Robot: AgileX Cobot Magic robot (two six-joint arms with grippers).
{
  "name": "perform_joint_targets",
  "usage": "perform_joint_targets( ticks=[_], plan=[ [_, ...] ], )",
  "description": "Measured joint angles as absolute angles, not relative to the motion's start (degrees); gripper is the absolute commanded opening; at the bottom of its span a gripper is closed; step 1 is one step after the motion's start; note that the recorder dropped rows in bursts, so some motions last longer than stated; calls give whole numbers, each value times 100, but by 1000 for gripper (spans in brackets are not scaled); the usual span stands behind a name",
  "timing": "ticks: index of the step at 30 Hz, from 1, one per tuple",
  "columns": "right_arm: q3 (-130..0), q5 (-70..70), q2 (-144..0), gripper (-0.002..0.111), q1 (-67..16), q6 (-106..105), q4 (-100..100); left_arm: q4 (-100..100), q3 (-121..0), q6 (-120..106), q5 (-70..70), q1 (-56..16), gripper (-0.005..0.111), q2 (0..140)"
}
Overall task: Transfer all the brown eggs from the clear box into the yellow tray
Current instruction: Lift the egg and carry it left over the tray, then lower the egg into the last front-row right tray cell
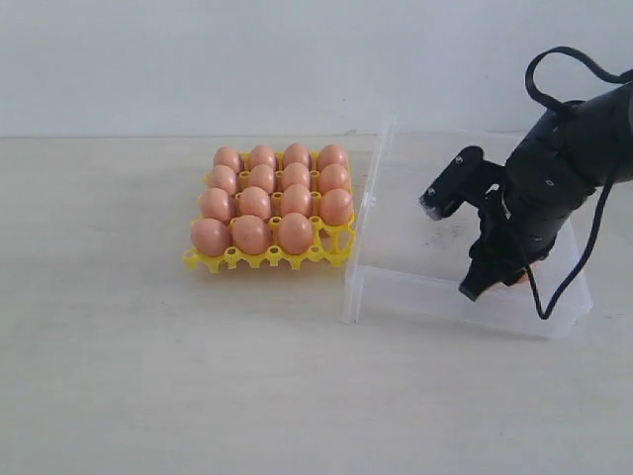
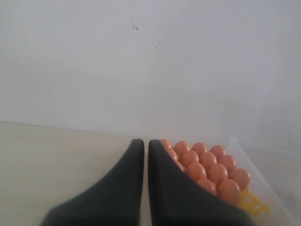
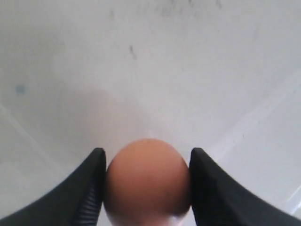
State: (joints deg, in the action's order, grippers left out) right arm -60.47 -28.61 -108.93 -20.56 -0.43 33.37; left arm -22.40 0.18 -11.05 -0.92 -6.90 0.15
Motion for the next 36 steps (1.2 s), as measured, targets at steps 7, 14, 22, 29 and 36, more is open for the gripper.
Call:
perform_joint_targets(
  ticks=[7, 14, 22, 29, 36],
  plan=[
    [-6061, -2472, -10652, 0, -2056, 596, 2995, -2240, 18, -1105, -92, -690, 4, 15],
    [-5847, -625, -9961, 0, -2056, 1766, 2890, -2240, 18, -1105, -92, -690, 4, 15],
    [-5037, 3817, -9893, 0, -2056, 2170, 2777, -2240, 18, -1105, -92, -690, 4, 15],
    [-5058, 6365, -11572, 0, -2056, 2170, 3262, -2240, 18, -1105, -92, -690, 4, 15],
    [-5526, 6165, -12589, 0, -2056, 2322, 3959, -2240, 18, -1105, -92, -690, 4, 15]
  ],
)
